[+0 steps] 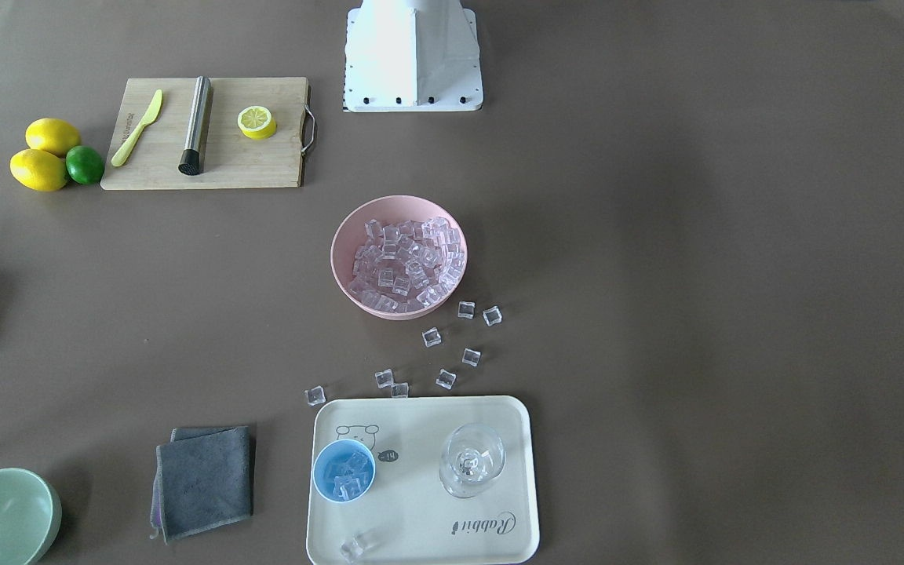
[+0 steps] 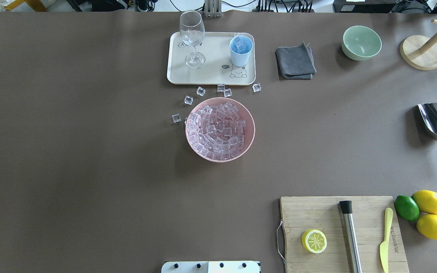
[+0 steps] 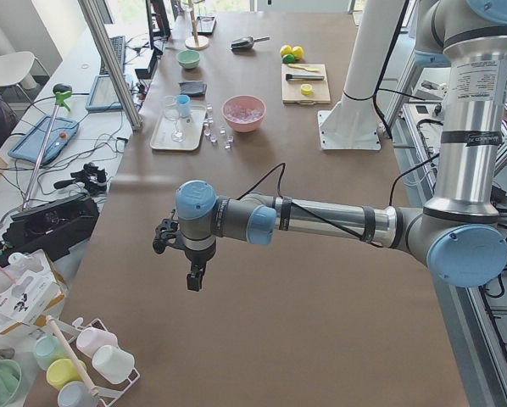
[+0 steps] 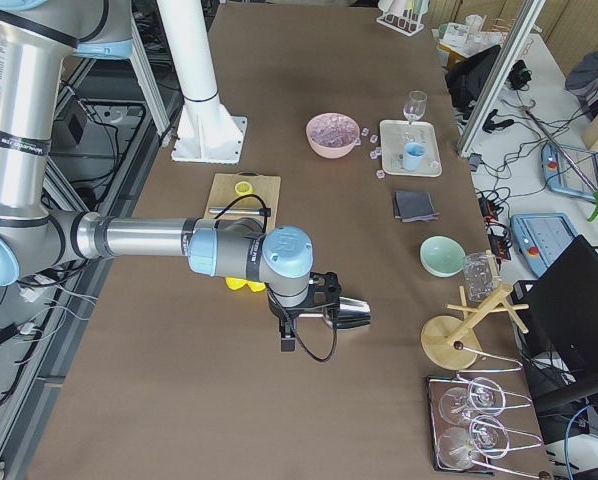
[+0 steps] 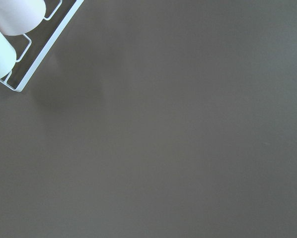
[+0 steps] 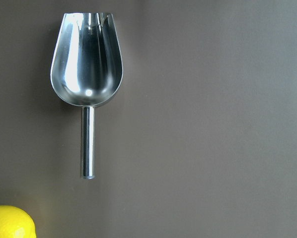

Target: Put ice in cup with scoop

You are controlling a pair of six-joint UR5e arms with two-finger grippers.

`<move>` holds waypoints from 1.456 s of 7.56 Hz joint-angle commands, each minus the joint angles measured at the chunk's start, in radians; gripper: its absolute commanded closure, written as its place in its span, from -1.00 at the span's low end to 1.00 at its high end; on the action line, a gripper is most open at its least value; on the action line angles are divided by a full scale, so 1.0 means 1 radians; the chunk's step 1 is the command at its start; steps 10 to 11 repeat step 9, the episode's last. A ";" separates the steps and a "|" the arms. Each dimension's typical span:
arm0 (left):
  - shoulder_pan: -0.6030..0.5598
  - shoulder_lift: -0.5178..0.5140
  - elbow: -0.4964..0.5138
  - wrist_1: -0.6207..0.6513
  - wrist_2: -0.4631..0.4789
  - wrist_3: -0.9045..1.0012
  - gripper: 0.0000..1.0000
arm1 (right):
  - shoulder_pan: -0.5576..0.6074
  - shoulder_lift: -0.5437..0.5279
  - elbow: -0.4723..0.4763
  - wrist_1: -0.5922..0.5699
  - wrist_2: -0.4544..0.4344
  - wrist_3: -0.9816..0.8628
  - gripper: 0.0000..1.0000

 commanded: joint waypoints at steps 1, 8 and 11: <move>0.000 -0.001 -0.003 0.000 0.000 0.000 -0.99 | 0.006 -0.003 0.000 -0.011 0.000 -0.001 -1.00; 0.005 -0.004 -0.001 0.000 0.000 0.000 -0.99 | 0.009 -0.002 -0.006 -0.011 -0.001 -0.001 -1.00; 0.011 -0.004 0.002 0.000 0.000 0.000 -0.99 | 0.011 -0.003 -0.006 -0.009 -0.001 -0.001 -1.00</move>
